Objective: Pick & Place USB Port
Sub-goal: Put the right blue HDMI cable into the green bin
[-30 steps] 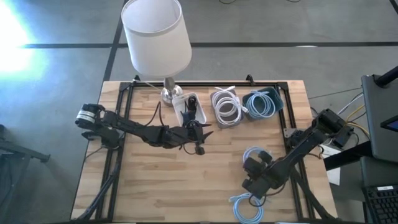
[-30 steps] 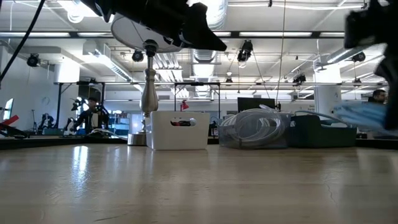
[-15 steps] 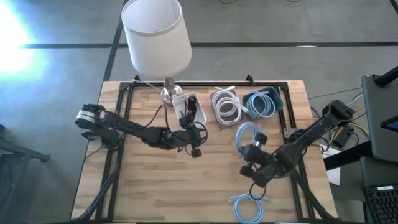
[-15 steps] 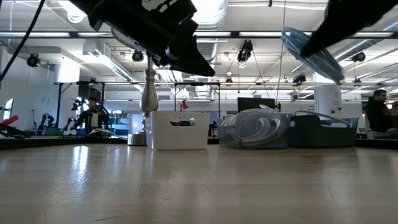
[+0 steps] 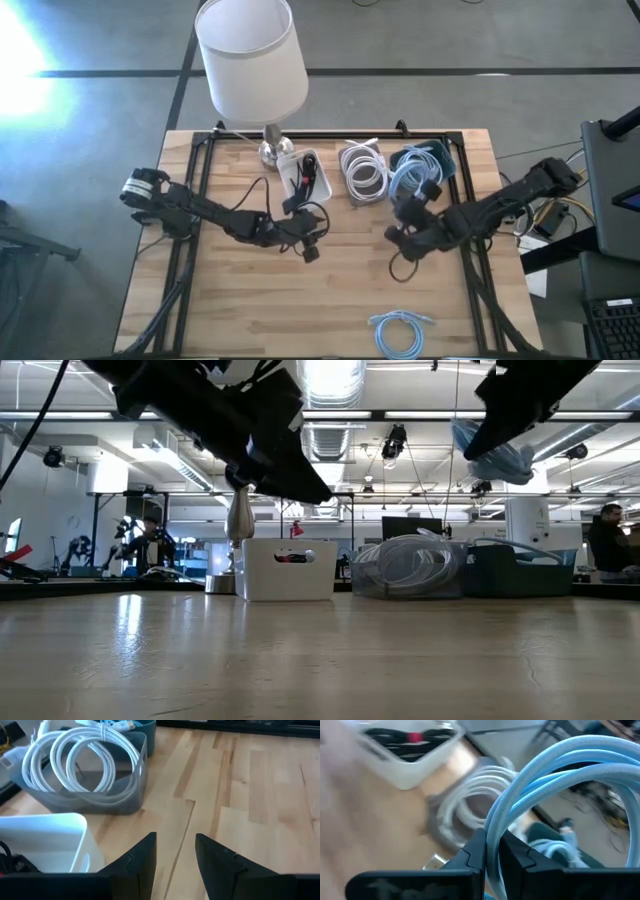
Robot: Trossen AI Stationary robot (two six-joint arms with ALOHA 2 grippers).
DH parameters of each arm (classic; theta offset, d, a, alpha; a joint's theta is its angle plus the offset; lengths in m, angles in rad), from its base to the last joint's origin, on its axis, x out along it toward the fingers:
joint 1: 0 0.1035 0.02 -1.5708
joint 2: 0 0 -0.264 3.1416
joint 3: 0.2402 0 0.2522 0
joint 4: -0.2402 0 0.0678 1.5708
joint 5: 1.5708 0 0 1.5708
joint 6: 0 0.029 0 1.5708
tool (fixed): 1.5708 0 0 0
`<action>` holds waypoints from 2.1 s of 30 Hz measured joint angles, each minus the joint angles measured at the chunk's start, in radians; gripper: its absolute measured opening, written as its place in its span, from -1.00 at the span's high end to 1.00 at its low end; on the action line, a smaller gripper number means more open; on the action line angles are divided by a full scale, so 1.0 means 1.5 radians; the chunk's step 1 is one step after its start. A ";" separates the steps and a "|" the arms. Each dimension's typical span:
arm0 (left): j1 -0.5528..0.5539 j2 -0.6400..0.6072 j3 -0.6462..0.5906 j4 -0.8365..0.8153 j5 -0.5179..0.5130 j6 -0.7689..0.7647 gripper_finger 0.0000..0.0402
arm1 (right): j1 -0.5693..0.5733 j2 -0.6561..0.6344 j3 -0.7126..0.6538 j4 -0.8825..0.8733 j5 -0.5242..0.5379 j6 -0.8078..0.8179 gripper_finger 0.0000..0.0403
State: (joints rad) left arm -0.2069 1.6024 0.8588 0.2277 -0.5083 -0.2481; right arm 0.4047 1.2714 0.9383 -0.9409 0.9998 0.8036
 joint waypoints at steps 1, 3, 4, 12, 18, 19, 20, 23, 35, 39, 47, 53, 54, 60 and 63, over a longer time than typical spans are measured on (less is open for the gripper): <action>-0.001 0.000 -0.001 0.000 0.000 -0.007 0.30 | -0.015 -0.003 -0.003 -0.001 0.006 -0.001 0.86; -0.004 0.000 -0.002 0.001 0.000 -0.017 0.30 | -0.047 -0.008 -0.008 -0.002 0.018 -0.001 0.86; -0.006 0.000 -0.002 0.002 0.000 -0.021 0.30 | -0.064 -0.009 -0.009 -0.003 0.019 0.000 0.86; -0.017 0.000 -0.002 0.003 0.000 -0.040 0.30 | -0.191 -0.005 -0.010 -0.002 0.016 0.001 0.86; -0.025 0.000 -0.002 0.002 -0.001 -0.057 0.30 | -0.288 -0.005 -0.014 0.002 -0.107 0.009 0.86; -0.025 0.000 -0.002 0.002 -0.001 -0.060 0.30 | -0.306 -0.005 -0.017 0.003 -0.145 0.009 0.86; -0.026 0.000 -0.002 0.002 -0.001 -0.063 0.30 | -0.323 -0.005 -0.021 0.004 -0.176 0.009 0.86; -0.026 0.000 -0.002 0.002 -0.001 -0.070 0.30 | -0.365 -0.005 -0.043 0.009 -0.203 0.004 0.86; -0.026 0.000 -0.002 0.002 -0.009 -0.063 0.30 | -0.456 -0.005 -0.127 0.071 -0.207 -0.002 0.85; -0.025 0.000 -0.002 0.002 -0.009 -0.062 0.30 | -0.463 -0.005 -0.157 0.140 -0.243 -0.009 0.85; -0.025 0.000 -0.002 0.002 -0.009 -0.039 0.30 | -0.463 -0.004 -0.206 0.232 -0.223 -0.084 0.85; -0.025 0.000 -0.002 0.002 -0.009 -0.023 0.30 | -0.462 -0.005 -0.222 0.239 -0.206 -0.083 0.85; -0.025 0.000 -0.002 0.002 -0.009 -0.022 0.30 | -0.462 -0.005 -0.226 0.241 -0.206 -0.077 0.85; -0.025 0.000 -0.002 0.002 -0.009 -0.019 0.30 | -0.462 -0.005 -0.250 0.241 -0.207 -0.062 0.83; -0.025 0.000 -0.002 0.002 -0.009 -0.019 0.30 | -0.462 -0.005 -0.257 0.242 -0.208 -0.070 0.75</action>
State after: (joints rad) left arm -0.2443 1.6024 0.8558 0.2308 -0.5217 -0.2768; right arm -0.2884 1.2644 0.5529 -0.5775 0.6878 0.6989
